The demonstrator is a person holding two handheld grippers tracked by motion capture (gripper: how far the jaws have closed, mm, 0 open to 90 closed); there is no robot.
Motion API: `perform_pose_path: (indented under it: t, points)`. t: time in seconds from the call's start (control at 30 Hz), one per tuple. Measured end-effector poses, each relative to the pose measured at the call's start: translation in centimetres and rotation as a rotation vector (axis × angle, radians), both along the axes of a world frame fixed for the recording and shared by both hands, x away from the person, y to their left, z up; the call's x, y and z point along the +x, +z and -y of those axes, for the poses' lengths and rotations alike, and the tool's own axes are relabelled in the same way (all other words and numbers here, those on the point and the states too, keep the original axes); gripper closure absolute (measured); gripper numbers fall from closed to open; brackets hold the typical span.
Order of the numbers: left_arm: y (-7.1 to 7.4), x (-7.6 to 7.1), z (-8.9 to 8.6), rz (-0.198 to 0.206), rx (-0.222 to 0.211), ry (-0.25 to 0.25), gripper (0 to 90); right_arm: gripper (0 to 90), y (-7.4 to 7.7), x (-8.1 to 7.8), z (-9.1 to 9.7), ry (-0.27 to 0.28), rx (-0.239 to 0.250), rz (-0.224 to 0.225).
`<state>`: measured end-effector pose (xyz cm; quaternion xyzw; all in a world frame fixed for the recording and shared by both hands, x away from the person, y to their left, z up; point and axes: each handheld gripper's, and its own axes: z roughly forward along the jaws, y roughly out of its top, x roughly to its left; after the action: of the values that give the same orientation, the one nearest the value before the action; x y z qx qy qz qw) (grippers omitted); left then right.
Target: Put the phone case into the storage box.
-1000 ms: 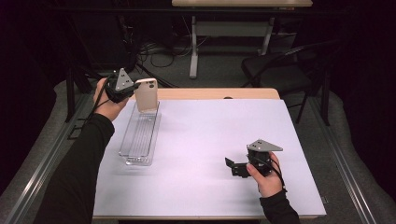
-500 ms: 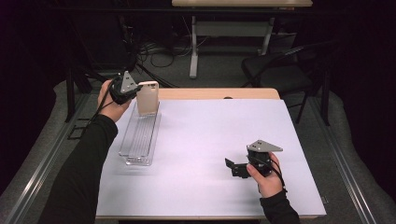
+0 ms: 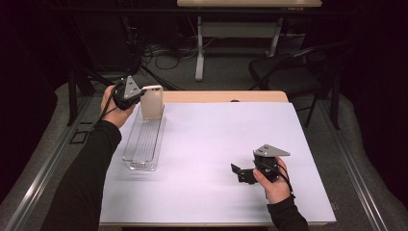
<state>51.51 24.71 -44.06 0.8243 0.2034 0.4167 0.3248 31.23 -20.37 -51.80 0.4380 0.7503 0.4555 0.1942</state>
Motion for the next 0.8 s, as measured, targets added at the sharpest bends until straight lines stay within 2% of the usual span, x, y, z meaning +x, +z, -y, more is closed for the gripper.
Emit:
perform_pose_path:
  t: [0.07,0.43,0.6,0.8]
  points:
    - [-0.08,0.01,-0.04,-0.001,0.003,0.000,78.5,0.0,0.00,-0.04,-0.07,-0.002,-0.001,-0.011]
    - [-0.29,0.14,0.19,0.000,0.001,0.000,78.5,0.0,-0.13,0.00,-0.11,0.002,0.000,-0.011]
    - [-0.31,0.15,0.27,0.017,0.045,-0.001,78.4,0.0,-0.18,0.02,-0.13,0.006,-0.002,-0.009]
    - [-0.36,0.21,0.14,0.026,0.077,0.004,78.4,0.0,-0.20,0.00,-0.19,0.005,-0.001,-0.013]
